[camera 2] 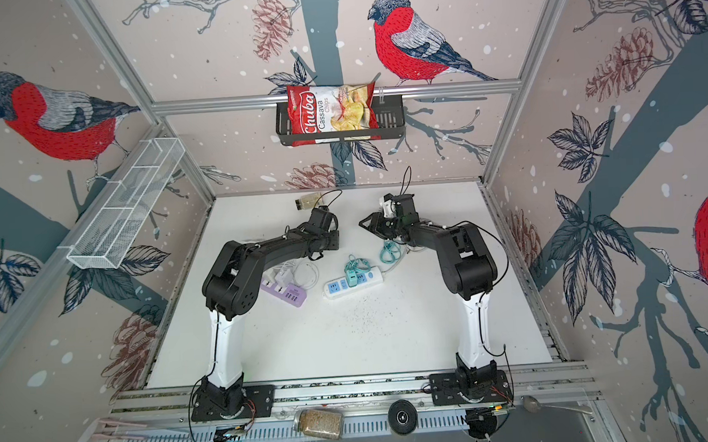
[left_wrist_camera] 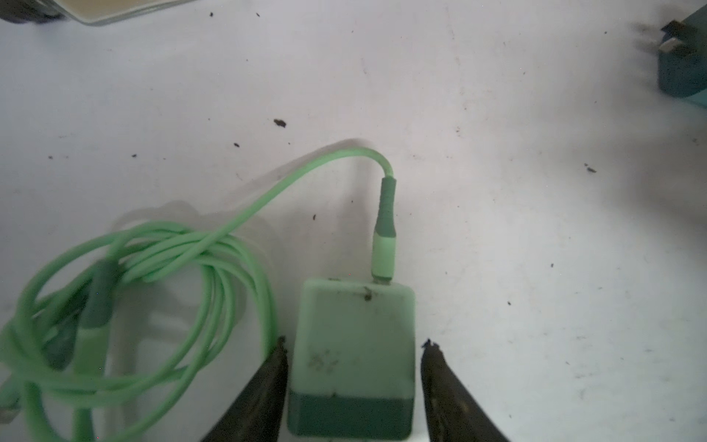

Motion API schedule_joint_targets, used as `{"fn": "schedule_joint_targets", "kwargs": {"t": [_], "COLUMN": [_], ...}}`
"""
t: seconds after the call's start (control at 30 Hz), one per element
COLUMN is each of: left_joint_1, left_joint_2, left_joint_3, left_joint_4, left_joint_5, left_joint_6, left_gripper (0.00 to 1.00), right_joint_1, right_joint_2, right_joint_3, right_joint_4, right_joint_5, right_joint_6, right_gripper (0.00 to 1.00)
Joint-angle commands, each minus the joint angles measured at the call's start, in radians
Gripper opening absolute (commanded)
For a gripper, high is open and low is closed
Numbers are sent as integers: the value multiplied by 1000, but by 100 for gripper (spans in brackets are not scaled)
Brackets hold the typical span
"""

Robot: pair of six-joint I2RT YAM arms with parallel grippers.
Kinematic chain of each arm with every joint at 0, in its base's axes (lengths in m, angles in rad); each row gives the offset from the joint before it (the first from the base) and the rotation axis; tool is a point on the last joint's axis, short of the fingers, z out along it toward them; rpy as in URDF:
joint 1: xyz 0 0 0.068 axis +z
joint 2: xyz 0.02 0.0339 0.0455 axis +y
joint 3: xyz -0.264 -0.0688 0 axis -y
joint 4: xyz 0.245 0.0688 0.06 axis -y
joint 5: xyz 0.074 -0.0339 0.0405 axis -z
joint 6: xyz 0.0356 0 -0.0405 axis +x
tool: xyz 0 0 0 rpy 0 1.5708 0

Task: Insert the plug
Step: 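Lift the light green charger with the left gripper while the right gripper moves in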

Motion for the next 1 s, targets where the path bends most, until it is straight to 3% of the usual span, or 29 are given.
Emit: {"fn": "schedule_joint_targets", "kwargs": {"t": [0.0,0.27,0.43,0.57,0.67,0.8,0.97], "left_joint_1": [-2,-1,-2,-9,-22,-25,-34], "left_joint_2": [5,22,28,10,-37,-110,-164], "left_joint_3": [2,7,13,-4,-48,-155,-249], "left_joint_4": [-11,-11,-6,22,89,274,445], "left_joint_5": [-19,-22,-18,13,47,175,244], "left_joint_6": [2,-1,4,23,57,118,170], "left_gripper": [56,52,34,28,24,16,13], "right_joint_1": [-4,-9,-19,-27,-31,-36,-40], "right_joint_2": [-13,-31,-60,-89,-124,-177,-215], "right_joint_3": [-9,-26,-42,-53,-64,-67,-67], "right_joint_4": [21,25,-3,-57,-105,-199,-274], "right_joint_5": [-3,-4,5,19,27,26,-32], "right_joint_6": [-16,-17,-38,-68,-109,-168,-224], "right_gripper": [49,49,49,51,51,52,53]}}
